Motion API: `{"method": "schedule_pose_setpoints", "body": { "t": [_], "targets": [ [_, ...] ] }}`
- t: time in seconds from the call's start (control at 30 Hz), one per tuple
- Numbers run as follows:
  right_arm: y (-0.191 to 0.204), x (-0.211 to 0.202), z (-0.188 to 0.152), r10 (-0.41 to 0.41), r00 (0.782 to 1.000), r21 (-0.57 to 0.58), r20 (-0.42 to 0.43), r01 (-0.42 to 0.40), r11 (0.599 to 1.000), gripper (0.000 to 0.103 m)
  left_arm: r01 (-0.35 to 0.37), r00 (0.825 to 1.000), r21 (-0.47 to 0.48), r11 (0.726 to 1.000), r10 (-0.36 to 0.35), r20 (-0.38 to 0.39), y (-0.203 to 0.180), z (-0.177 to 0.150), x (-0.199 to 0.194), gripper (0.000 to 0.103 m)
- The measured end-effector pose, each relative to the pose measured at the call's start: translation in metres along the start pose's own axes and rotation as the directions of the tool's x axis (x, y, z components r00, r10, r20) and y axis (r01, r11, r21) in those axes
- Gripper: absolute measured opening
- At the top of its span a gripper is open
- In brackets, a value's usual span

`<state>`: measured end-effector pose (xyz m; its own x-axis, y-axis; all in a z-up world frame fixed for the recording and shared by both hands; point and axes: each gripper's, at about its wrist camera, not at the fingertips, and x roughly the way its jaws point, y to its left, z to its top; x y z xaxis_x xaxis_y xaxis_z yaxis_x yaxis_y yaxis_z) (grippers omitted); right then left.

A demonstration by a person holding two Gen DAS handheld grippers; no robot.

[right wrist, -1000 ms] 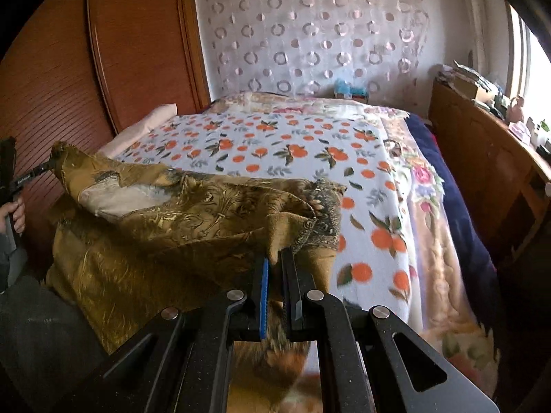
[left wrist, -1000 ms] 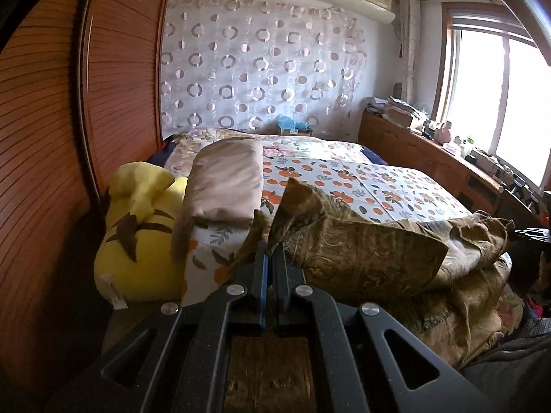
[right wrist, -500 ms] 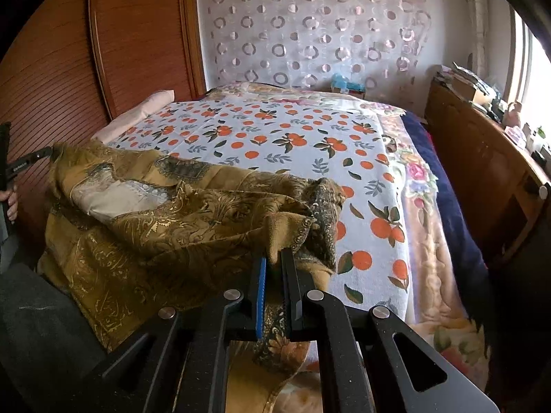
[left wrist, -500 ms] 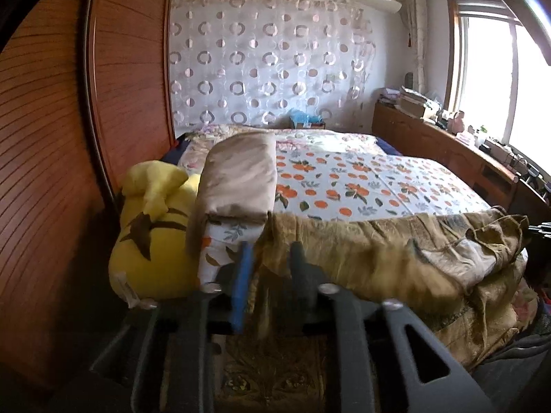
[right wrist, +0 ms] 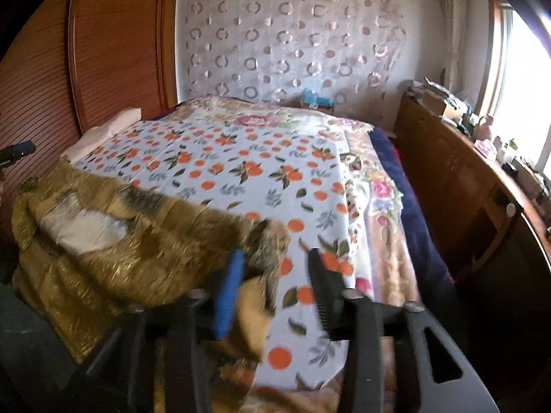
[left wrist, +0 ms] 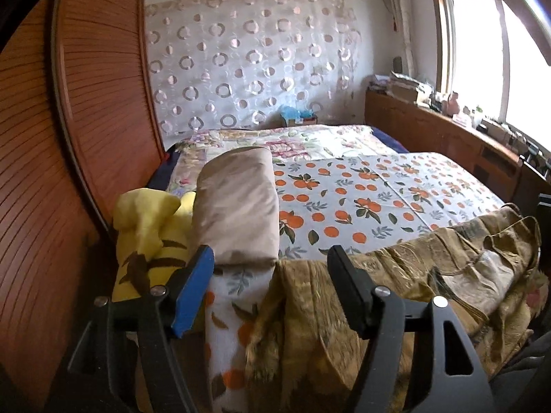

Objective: Fold small clothes

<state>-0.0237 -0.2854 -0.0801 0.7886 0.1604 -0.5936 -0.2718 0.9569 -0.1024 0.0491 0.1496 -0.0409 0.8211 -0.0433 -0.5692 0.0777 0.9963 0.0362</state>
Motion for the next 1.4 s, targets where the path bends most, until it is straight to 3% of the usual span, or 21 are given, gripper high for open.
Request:
{"method": "schedule_pose_setpoints", "body": {
  "t": [0.2, 0.33, 0.53, 0.77, 0.93, 0.97, 1.03, 1.1, 1.17, 1.23, 1.4],
  "targets": [
    [0.001, 0.039, 0.006, -0.001, 0.999, 0.030, -0.034, 0.002, 1.000, 0.053, 0.031, 0.997, 0.016, 0.999, -0.030, -0.076, 0.000, 0.007, 0.043, 0.069],
    [0.004, 0.067, 0.008, 0.036, 0.997, 0.060, -0.073, -0.031, 0.998, 0.053, 0.061, 0.984, -0.014, 0.998, -0.062, -0.166, 0.004, -0.001, 0.073, 0.069],
    [-0.003, 0.078, 0.013, 0.063, 0.993, 0.086, -0.098, -0.054, 0.995, 0.053, 0.051, 0.971, -0.008, 0.999, -0.052, -0.235, 0.004, -0.015, 0.092, 0.069],
    [-0.010, 0.084, 0.015, 0.089, 0.989, 0.109, -0.115, -0.077, 0.991, 0.053, 0.067, 0.963, -0.012, 0.998, -0.068, -0.260, 0.002, -0.019, 0.099, 0.067],
    [-0.026, 0.074, 0.023, 0.111, 0.992, 0.161, -0.057, -0.100, 0.982, 0.053, 0.065, 0.961, 0.007, 0.998, -0.060, -0.272, -0.002, -0.020, 0.100, 0.064],
    [-0.028, 0.073, 0.023, 0.121, 0.991, 0.170, -0.051, -0.110, 0.979, 0.053, 0.069, 0.960, 0.008, 0.998, -0.064, -0.272, -0.002, -0.019, 0.101, 0.062],
    [-0.032, 0.070, 0.024, 0.128, 0.991, 0.175, -0.049, -0.117, 0.978, 0.037, 0.088, 0.959, 0.004, 0.996, -0.084, -0.272, -0.002, -0.019, 0.101, 0.054],
    [-0.034, 0.072, 0.022, 0.124, 0.990, 0.168, -0.066, -0.111, 0.979, 0.032, 0.121, 0.955, -0.002, 0.993, -0.117, -0.274, -0.004, -0.019, 0.100, 0.042],
    [-0.034, 0.077, 0.018, 0.138, 0.986, 0.174, -0.095, -0.121, 0.977, 0.024, 0.157, 0.949, -0.006, 0.988, -0.153, -0.277, -0.008, -0.019, 0.099, 0.021],
    [-0.031, 0.079, 0.015, 0.166, 0.980, 0.186, -0.109, -0.144, 0.972, 0.013, 0.160, 0.950, 0.005, 0.987, -0.152, -0.274, -0.014, -0.020, 0.095, 0.011],
    [-0.022, 0.063, 0.015, 0.210, 0.976, 0.182, -0.066, -0.195, 0.964, 0.002, 0.144, 0.975, -0.014, 0.990, -0.144, -0.171, -0.017, -0.019, 0.054, 0.007]
  ]
}}
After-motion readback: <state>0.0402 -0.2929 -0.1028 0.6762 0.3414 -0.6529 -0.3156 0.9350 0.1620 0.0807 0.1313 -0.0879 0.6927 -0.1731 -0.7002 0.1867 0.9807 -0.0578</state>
